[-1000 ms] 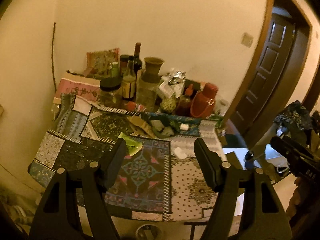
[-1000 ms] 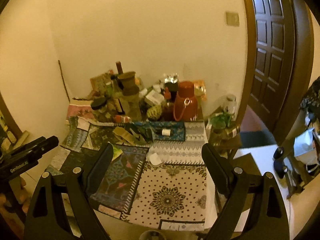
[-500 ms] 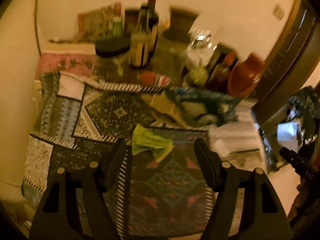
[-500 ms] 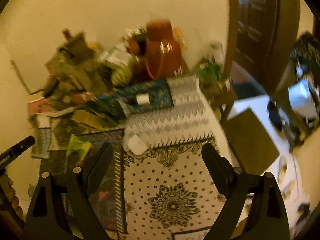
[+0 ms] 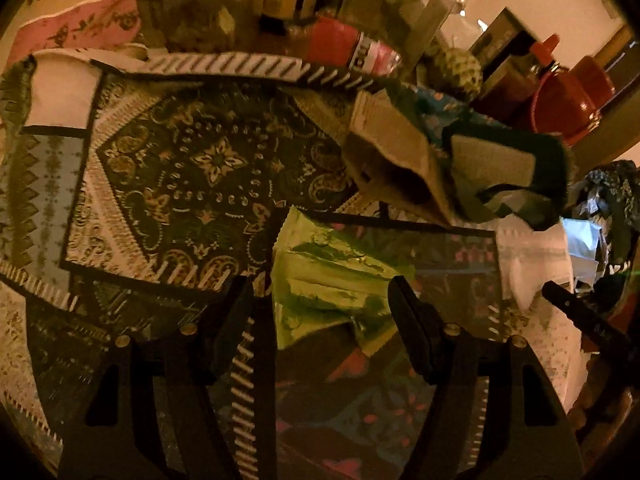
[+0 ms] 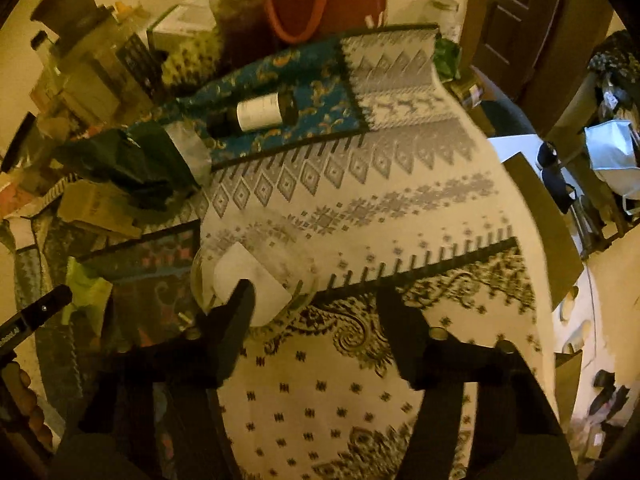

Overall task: Collect trash
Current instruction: 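Reach the left tool to the green plastic bag while the right tool reaches the clear plastic tray, then close the left tool on the green bag while the right tool grips the clear tray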

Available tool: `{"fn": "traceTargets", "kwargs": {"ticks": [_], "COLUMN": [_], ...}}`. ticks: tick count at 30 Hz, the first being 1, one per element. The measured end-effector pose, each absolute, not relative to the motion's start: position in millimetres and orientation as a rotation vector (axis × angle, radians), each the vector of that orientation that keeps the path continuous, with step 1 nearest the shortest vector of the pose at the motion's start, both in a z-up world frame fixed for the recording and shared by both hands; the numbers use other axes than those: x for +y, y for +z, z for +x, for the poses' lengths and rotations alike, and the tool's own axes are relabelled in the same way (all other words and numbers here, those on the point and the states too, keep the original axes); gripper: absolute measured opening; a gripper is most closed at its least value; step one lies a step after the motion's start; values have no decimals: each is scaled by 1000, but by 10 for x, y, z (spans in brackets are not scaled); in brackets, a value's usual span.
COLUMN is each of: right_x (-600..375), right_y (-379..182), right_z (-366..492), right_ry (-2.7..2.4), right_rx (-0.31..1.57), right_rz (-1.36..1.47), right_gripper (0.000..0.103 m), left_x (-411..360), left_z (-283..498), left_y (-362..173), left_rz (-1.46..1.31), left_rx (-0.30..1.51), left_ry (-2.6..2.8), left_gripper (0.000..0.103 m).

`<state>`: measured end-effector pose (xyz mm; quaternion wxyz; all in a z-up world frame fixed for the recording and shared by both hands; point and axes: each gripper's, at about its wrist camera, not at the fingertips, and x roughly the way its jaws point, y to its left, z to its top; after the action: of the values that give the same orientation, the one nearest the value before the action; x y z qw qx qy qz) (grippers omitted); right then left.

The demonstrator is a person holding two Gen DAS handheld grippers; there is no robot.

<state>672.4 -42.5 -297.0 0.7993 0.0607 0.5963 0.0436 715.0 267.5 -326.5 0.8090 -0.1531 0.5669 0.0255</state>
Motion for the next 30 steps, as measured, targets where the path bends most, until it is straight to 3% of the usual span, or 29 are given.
{"fn": "traceTargets", "kwargs": {"ticks": [4,6,10,13,15,17,27,28,29,30], "right_x": [-437,-437,-374,-320,-312,-345,-586,-608,-638,-637], "right_y": [-3036,-3047,-3047,-3039,-3034,-3017,-2649,-2630,-2603,-2609], "right_z": [6753,6759,6745,6723,6737,6724,6463,6441,6428,6463], "right_ry": [57,47,63,66,77,89,116,119,122,124], "right_rx": [1270,1251,1232,1216,1229,1241,1180,1177,1171,1170], "right_rz": [122,126,114,66,83,110,127,126,124,124], "right_gripper": [31,28,13,4,3,3,3,3,3,3], "left_x": [2665,2636,2512,2393,2358,2306,1953,1943,1946,1955], "left_z": [7183,7186,7189,7174,7168,7174,6859,6845,6856,6835], "left_y": [-3357,-3376,-3390,-3392,-3388,-3401,-3086,-3054,-3020,-2996], "left_rz": [-344,-341,-260,-177,-192,-211,-162,-176,-182,-180], "left_rx": [1217,1207,1192,1179,1185,1207,1180,1185,1195,1200], "left_ry": [39,28,43,59,28,4,-15,-27,-42,-53], "left_gripper": [69,69,63,42,10,0,0,3,15,34]}}
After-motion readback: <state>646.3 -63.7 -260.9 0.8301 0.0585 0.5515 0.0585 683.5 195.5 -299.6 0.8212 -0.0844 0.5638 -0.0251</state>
